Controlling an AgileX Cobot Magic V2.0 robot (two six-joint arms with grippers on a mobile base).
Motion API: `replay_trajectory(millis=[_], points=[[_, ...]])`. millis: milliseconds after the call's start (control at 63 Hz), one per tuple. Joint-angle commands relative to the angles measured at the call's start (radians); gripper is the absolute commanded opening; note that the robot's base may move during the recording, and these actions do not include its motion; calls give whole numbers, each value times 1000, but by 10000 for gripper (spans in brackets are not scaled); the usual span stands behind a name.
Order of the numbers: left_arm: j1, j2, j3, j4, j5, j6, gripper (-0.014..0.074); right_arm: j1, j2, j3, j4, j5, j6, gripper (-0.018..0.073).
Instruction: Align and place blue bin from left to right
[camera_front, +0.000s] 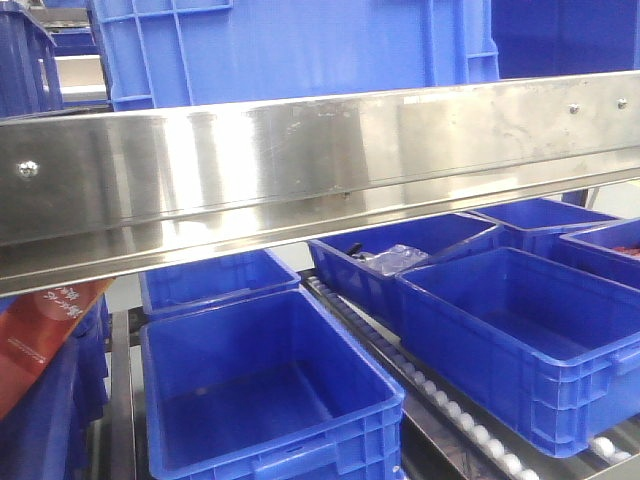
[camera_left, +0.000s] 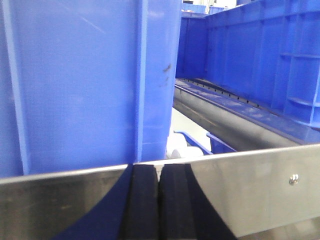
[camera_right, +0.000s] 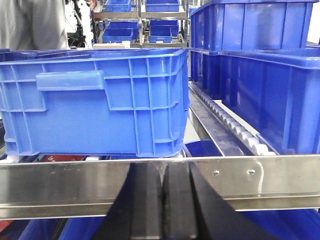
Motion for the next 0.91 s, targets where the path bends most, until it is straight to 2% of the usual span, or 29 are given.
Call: replay_trajectory(millis=[0,889], points=[[4,-6,-2,9,-24,-12,-111,3,-6,4,-13,-27,-7,-155],[4,-6,-2,9,-26,-10,-111,3,-6,4,-13,-27,-7,-155]])
